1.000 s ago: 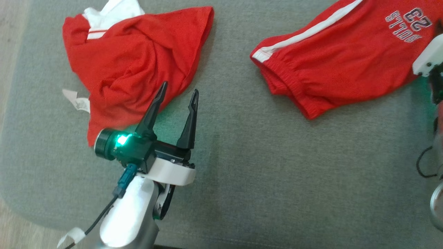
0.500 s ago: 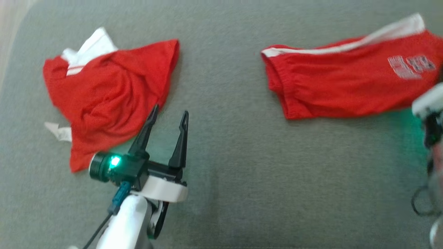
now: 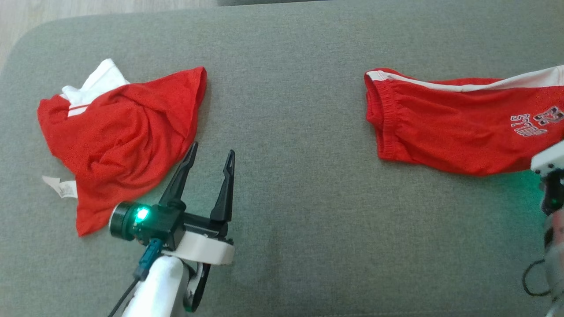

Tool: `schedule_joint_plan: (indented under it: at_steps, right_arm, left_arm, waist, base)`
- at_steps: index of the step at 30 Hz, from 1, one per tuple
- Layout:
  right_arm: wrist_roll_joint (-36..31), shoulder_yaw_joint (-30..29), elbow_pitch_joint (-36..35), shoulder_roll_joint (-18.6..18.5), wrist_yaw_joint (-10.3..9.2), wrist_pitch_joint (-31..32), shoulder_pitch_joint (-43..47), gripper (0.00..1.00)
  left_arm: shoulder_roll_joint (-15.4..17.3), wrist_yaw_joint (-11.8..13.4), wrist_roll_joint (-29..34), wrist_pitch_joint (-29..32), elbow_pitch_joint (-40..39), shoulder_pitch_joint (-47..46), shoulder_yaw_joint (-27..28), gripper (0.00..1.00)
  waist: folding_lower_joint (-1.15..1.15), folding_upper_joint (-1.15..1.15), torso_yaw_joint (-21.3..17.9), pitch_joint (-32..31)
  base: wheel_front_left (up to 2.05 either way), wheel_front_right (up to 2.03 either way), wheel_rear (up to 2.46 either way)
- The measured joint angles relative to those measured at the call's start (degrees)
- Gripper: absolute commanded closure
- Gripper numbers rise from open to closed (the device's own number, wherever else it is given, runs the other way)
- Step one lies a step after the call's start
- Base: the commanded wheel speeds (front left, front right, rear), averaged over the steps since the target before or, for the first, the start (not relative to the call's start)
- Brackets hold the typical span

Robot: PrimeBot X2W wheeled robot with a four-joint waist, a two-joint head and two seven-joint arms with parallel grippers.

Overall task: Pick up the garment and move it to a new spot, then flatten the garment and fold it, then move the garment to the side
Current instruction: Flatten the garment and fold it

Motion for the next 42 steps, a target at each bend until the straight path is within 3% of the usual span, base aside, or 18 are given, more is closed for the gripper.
schedule_joint_plan:
  at_steps: [8, 19, 27, 34, 35, 42]
  right_arm:
    - [6.5, 7.9, -7.2, 3.2, 0.0, -0.7, 0.1, 1.0]
    - [18.7, 27.1, -21.7, 8.8, -0.01, 2.1, 5.0, 1.0]
    - [20.4, 39.5, -21.3, 8.8, -0.01, 6.7, 9.7, 1.0]
    - [16.2, 50.2, -16.3, 5.4, -0.01, 7.7, 11.7, 1.0]
    - [14.8, 51.4, -15.8, 4.9, -0.01, 7.5, 11.7, 0.03]
    - [12.1, 52.7, -15.1, 4.5, -0.01, 2.0, 11.7, 0.0]
  left_arm:
    - [-0.1, -0.1, 0.0, 0.0, 0.6, 0.8, 0.4, 0.0]
    - [-0.3, -0.1, 0.0, 0.0, 1.3, 3.3, 1.4, 0.0]
    - [-0.4, -0.1, 0.0, 0.0, 1.3, 4.3, 1.9, 0.0]
    - [-0.4, -0.1, 0.0, 0.0, 1.4, 5.4, 2.2, 0.0]
    - [-0.4, -0.1, 0.0, 0.0, 1.4, 5.4, 2.3, 0.0]
    - [-0.6, -0.2, 0.0, 0.0, 1.4, 5.4, 2.5, 0.0]
  waist:
    - [0.0, 0.0, 0.8, -1.4]
    - [-0.01, 0.0, 2.8, -5.1]
    - [-0.01, 0.0, 4.3, -5.9]
    - [-0.01, 0.0, 3.8, -6.6]
    - [-0.01, 0.0, 3.5, -6.7]
    - [-0.01, 0.0, 1.4, -7.3]
  base:
    - [0.0, 0.0, 0.0]
    - [0.0, 0.0, 0.0]
    - [0.0, 0.0, 0.0]
    - [0.0, 0.0, 0.0]
    - [0.0, 0.0, 0.0]
    - [0.0, 0.0, 0.0]
